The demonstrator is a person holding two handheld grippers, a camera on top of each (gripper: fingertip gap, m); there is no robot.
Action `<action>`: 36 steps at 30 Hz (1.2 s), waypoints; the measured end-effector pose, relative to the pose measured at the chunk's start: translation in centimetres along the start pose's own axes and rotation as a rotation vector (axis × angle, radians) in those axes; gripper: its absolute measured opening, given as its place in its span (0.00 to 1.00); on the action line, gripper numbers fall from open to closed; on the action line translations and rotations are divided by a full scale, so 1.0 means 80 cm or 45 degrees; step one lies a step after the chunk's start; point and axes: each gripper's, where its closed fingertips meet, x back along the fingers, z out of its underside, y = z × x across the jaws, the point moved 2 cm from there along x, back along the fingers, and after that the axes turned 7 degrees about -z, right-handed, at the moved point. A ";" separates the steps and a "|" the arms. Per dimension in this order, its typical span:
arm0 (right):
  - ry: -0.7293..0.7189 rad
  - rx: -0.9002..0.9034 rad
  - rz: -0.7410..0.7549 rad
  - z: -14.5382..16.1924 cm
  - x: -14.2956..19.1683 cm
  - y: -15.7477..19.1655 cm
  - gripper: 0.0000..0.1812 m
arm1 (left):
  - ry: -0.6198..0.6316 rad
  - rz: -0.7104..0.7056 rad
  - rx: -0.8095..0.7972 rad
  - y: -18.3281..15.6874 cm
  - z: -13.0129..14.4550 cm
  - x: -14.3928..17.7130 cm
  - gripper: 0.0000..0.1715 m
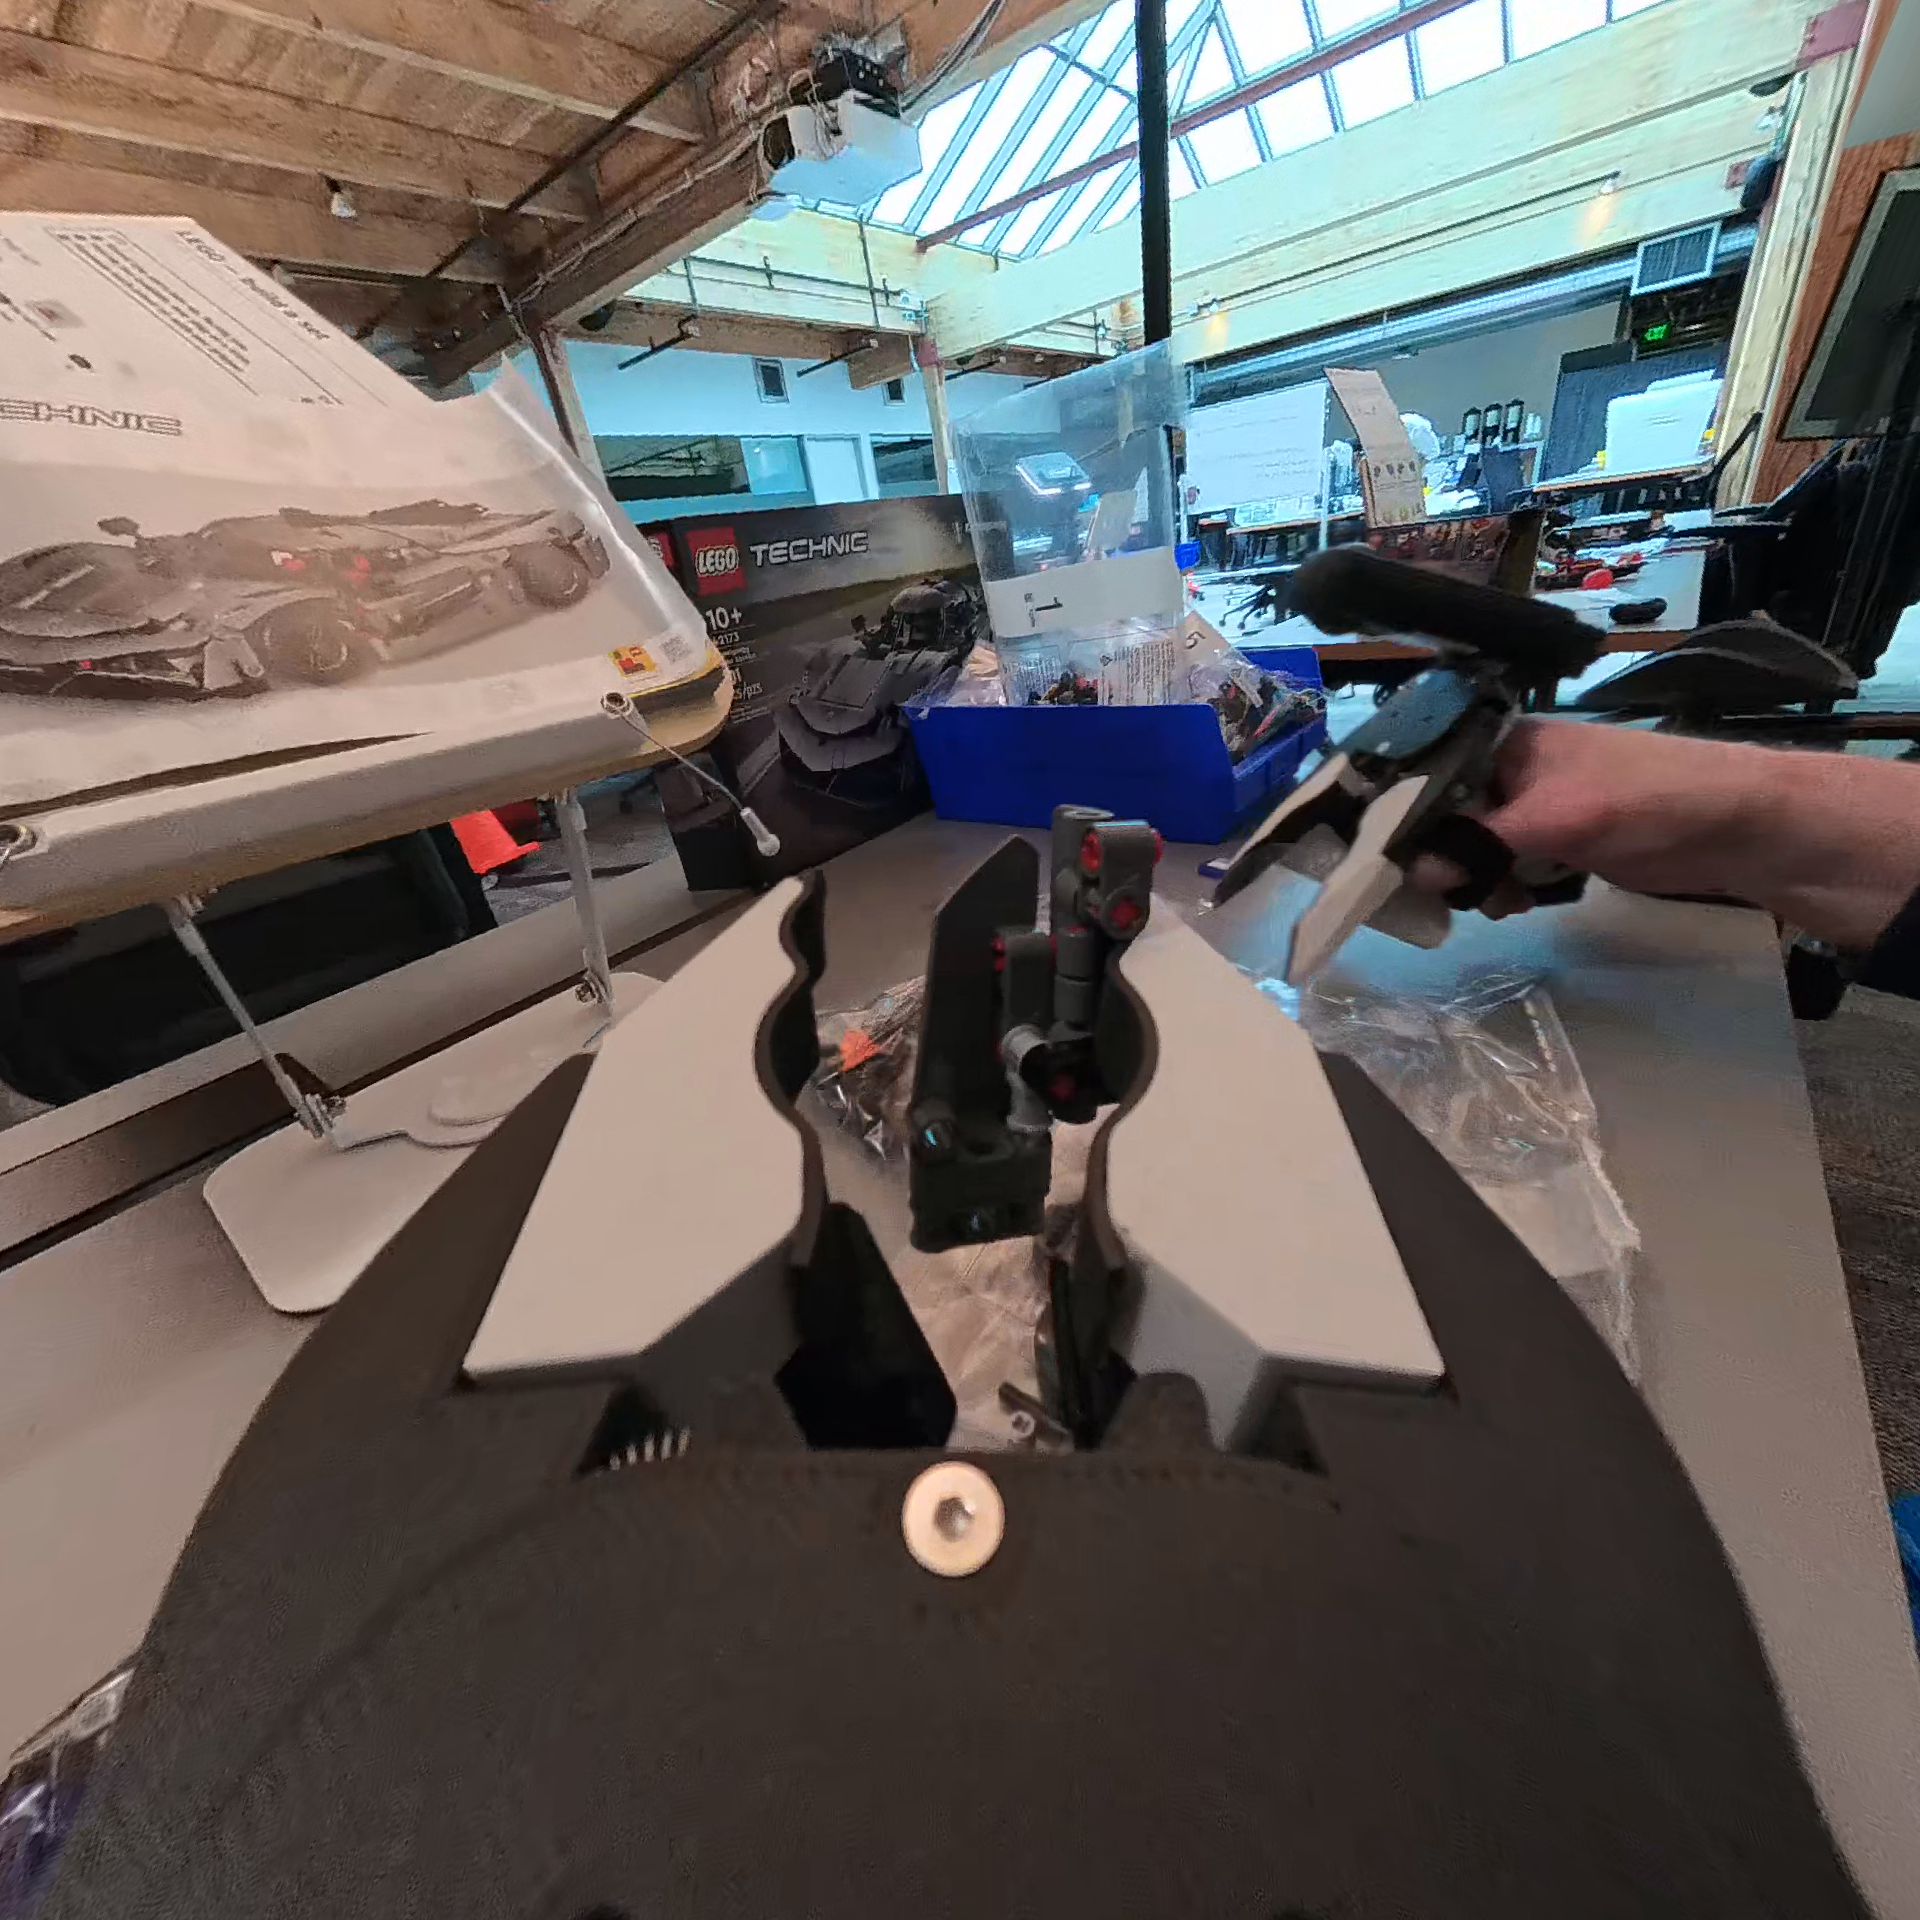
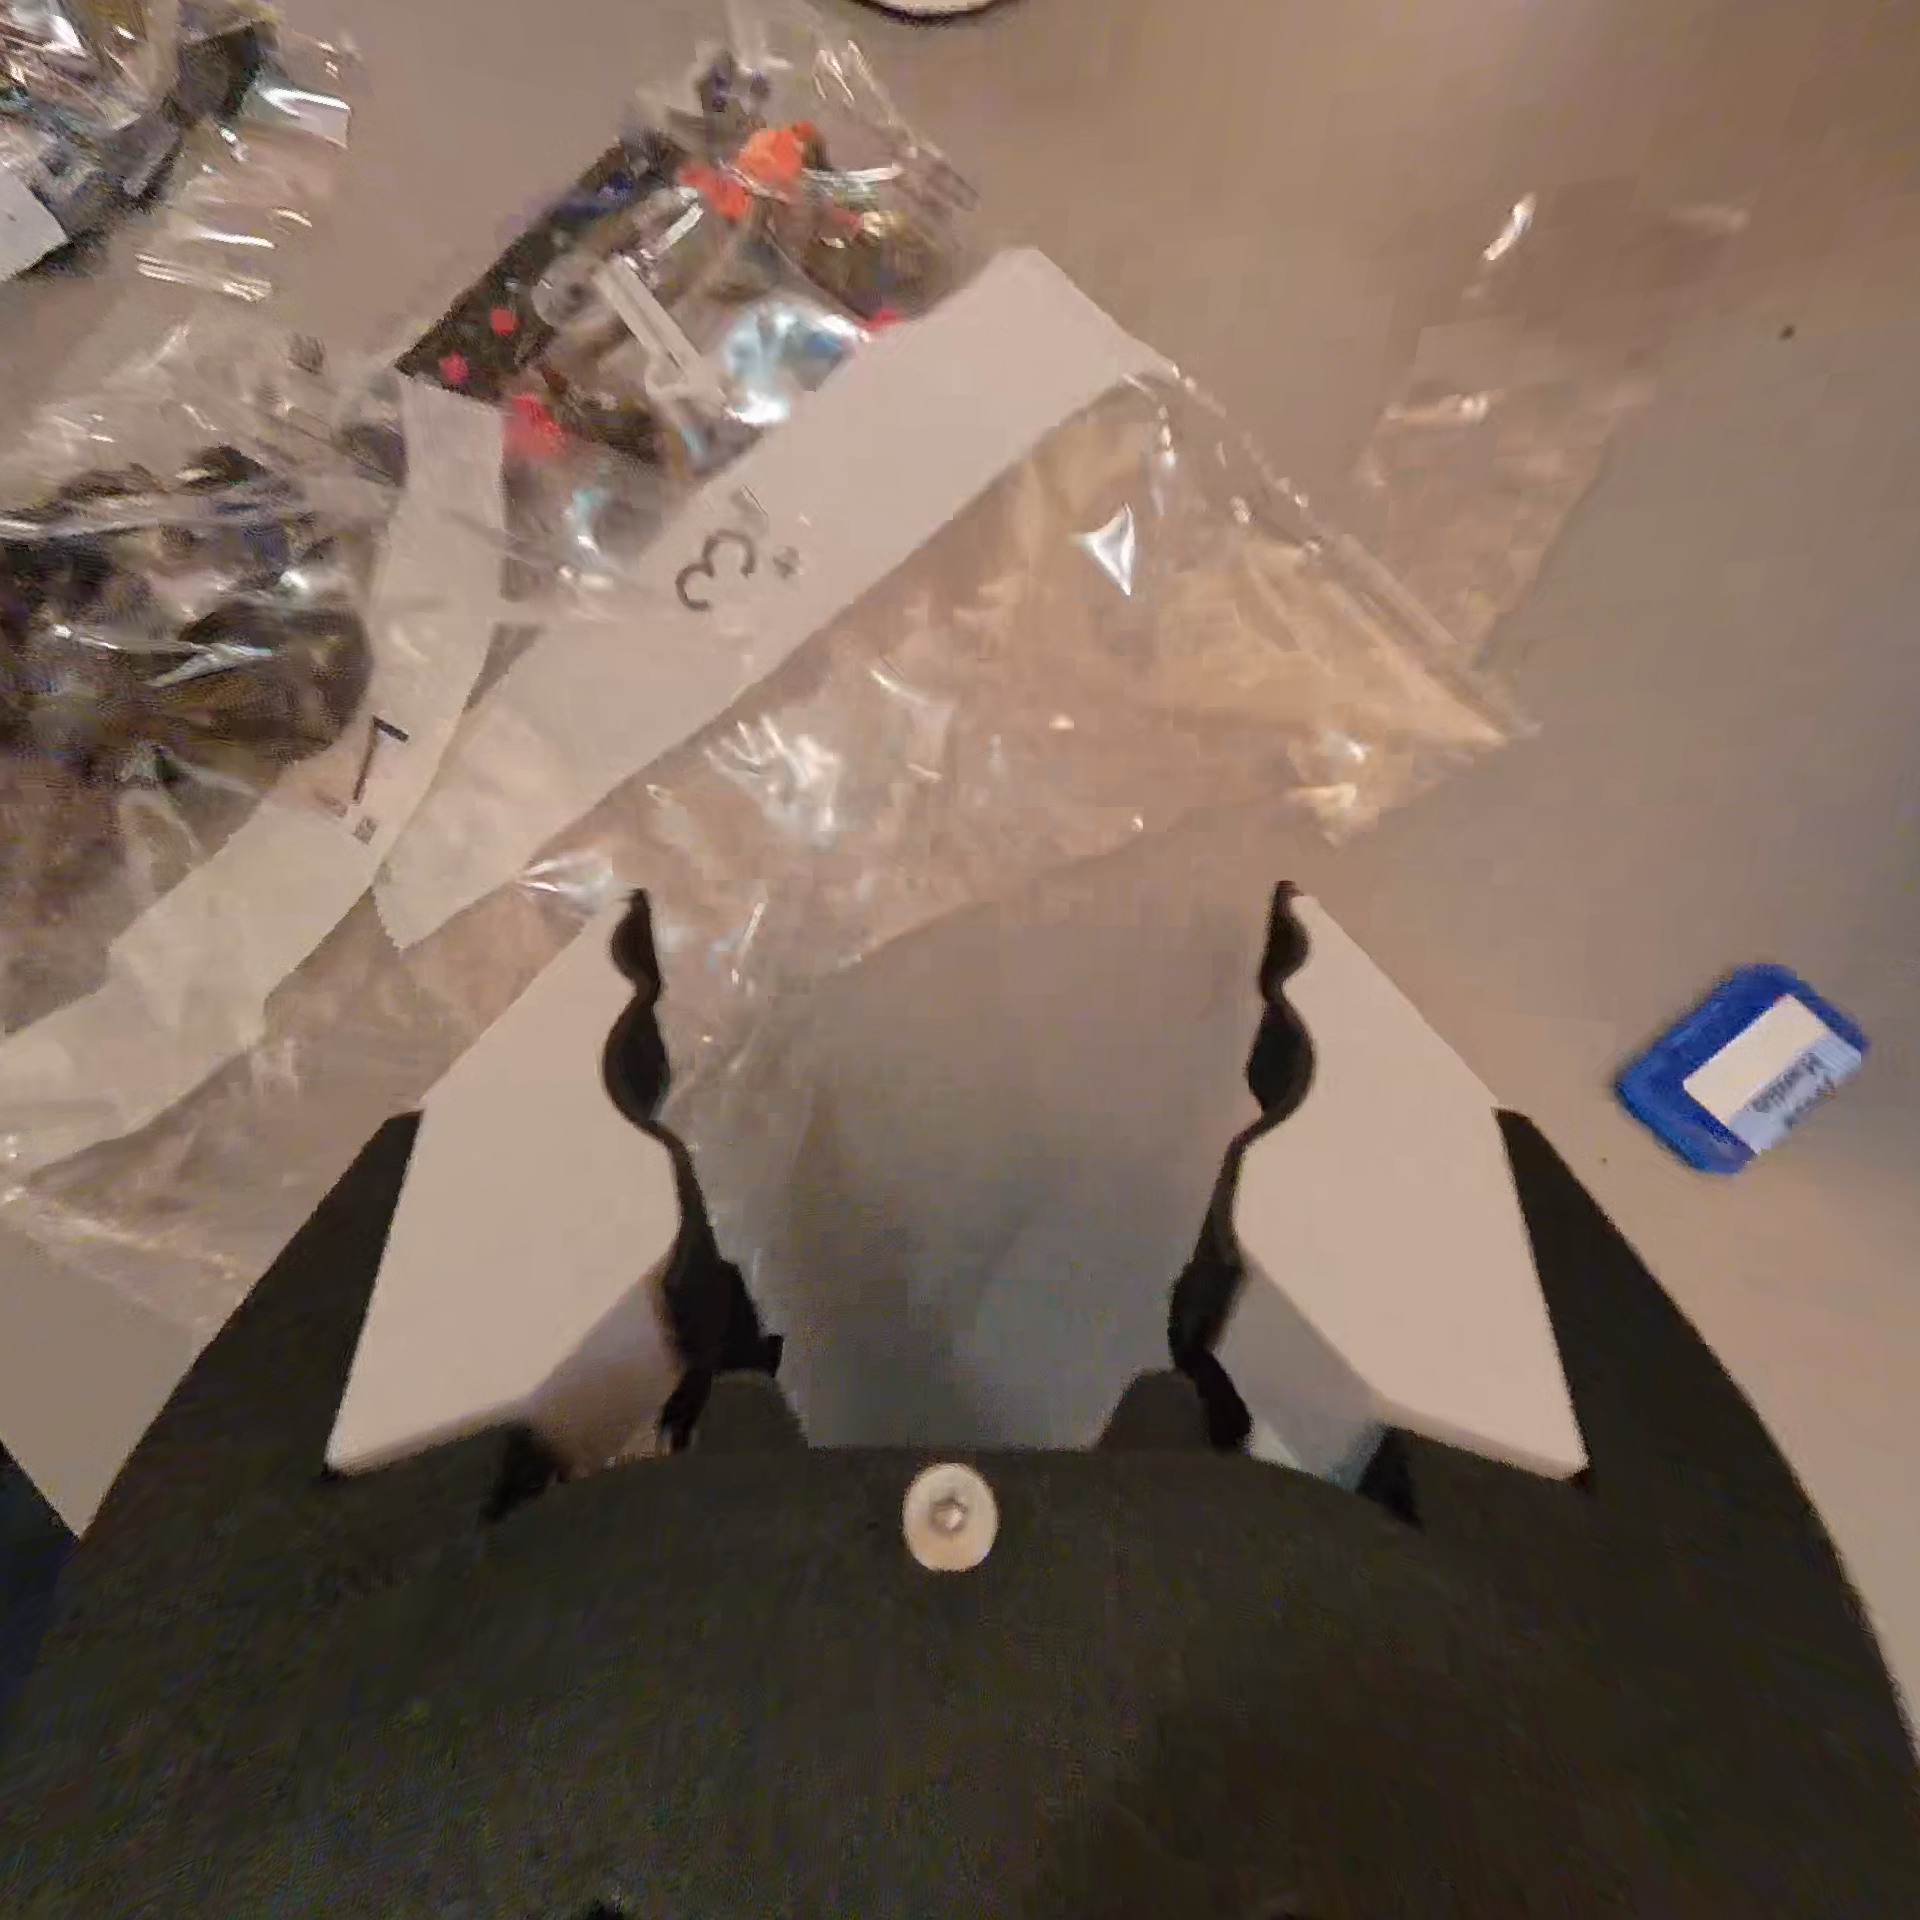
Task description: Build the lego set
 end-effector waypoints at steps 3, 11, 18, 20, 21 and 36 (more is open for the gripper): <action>-0.018 -0.029 0.159 0.022 0.015 -0.033 0.66 | 0.073 -0.020 -0.045 -0.005 0.008 -0.013 0.27; 0.026 -0.016 0.206 0.049 0.024 -0.050 0.76 | 0.419 0.017 -0.188 -0.002 0.057 -0.049 0.13; 0.000 -0.085 0.286 0.056 0.034 -0.055 0.75 | 0.339 0.057 -0.149 -0.002 0.053 -0.058 0.02; -0.002 -0.106 0.294 0.061 0.037 -0.054 0.75 | 0.329 0.039 -0.157 0.000 0.051 -0.057 0.00; 0.007 -0.100 0.276 0.063 0.037 -0.051 0.78 | 0.320 0.042 -0.154 0.000 0.049 -0.057 0.00; 0.039 -0.075 0.256 0.065 0.033 -0.048 0.85 | 0.342 0.255 -0.210 -0.100 0.017 -0.071 0.01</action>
